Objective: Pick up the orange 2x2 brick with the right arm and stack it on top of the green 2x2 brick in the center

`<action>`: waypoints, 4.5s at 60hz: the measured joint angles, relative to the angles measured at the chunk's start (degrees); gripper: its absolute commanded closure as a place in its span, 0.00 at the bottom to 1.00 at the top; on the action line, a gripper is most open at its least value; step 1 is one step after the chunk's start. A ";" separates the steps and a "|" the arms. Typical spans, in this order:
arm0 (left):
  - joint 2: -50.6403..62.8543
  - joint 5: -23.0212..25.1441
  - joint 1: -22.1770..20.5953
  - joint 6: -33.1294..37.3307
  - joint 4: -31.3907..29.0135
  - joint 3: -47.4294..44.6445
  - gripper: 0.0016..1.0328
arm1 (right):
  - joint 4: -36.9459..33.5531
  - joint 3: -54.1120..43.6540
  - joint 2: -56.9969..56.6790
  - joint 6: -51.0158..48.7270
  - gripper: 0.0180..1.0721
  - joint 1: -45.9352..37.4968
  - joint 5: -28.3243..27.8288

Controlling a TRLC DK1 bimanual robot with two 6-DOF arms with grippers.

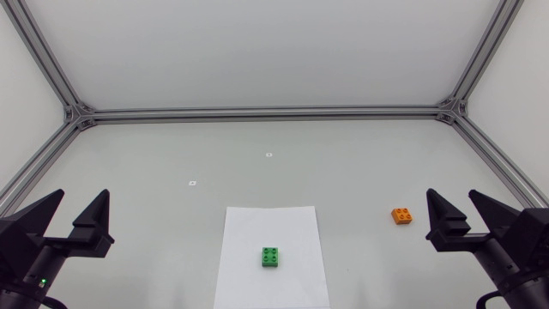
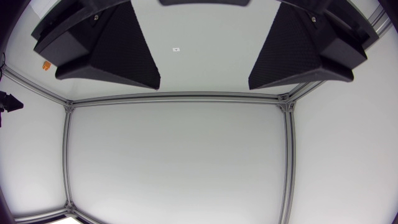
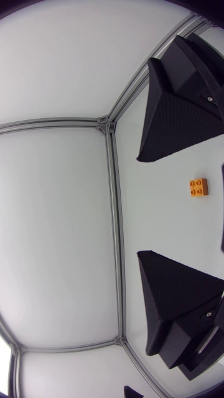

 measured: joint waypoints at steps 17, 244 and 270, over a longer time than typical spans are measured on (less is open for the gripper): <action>0.00 0.00 0.00 0.00 0.00 0.00 0.04 | 0.02 0.00 0.00 -0.02 0.04 0.00 0.00; 0.00 0.00 0.00 0.00 0.00 0.00 0.04 | -34.40 56.76 103.82 -15.45 0.32 -3.52 -0.42; 0.00 0.00 0.00 0.00 0.00 0.00 0.04 | -34.18 56.50 103.41 -15.50 0.44 -4.96 -0.48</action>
